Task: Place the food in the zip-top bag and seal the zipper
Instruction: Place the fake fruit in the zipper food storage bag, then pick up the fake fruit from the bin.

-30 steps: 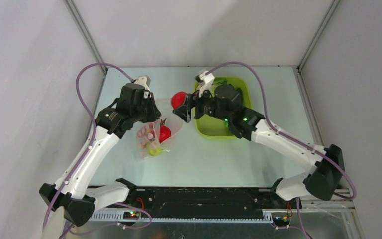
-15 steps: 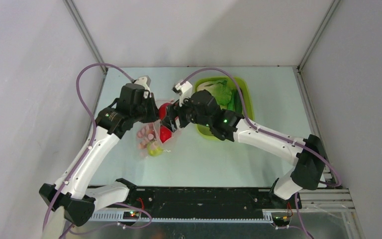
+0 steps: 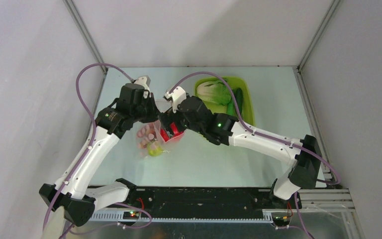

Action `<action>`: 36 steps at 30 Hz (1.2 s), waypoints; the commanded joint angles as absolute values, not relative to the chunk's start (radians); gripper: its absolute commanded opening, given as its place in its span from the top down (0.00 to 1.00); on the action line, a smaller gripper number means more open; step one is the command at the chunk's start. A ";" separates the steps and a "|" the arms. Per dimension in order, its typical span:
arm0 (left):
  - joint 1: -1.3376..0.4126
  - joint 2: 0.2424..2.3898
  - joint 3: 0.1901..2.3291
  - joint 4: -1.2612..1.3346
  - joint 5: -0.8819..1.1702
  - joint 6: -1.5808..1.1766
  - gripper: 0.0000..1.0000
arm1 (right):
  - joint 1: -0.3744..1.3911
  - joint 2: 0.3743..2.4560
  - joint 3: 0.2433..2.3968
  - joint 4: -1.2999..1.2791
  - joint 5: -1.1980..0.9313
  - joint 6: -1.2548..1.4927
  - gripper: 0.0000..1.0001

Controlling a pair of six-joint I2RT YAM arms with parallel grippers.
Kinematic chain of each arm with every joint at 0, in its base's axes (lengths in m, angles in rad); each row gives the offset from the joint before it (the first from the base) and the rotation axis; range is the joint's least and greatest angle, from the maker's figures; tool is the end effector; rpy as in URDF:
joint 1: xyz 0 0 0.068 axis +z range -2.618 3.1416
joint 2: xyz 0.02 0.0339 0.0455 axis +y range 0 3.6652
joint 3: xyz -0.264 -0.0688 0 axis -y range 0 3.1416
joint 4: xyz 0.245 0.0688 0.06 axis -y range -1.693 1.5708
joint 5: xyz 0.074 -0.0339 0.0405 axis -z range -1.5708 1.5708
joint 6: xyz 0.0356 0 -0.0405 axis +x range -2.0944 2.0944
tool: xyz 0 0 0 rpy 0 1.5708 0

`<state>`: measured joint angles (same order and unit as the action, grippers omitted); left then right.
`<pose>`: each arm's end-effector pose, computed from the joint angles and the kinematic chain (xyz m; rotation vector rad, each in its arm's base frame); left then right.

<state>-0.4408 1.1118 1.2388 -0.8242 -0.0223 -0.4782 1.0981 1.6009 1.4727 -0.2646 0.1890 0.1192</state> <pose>0.2016 -0.0942 0.3704 -0.0552 2.3091 -0.4552 0.1786 0.3346 0.3639 -0.8298 1.8276 0.6094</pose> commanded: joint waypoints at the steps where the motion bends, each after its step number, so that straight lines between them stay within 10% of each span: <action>1: -0.440 1.084 1.239 -0.794 -0.021 -0.471 0.97 | 1.107 1.594 1.532 -0.294 0.239 0.098 0.01; 19: -0.441 1.087 1.241 -0.796 -0.025 -0.470 0.96 | 1.096 1.380 1.383 -0.236 0.544 0.185 0.01; 27: -0.441 1.083 1.240 -0.795 -0.021 -0.469 0.96 | 0.827 1.340 1.340 -0.684 0.523 0.586 0.01; 36: -0.440 1.090 1.241 -0.799 -0.027 -0.471 0.96 | 0.620 1.494 1.335 -0.888 0.489 0.432 0.00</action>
<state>-0.4408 1.1114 1.2388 -0.8242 -0.0227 -0.4778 0.6750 1.4406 1.3354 -0.7624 0.4965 0.4709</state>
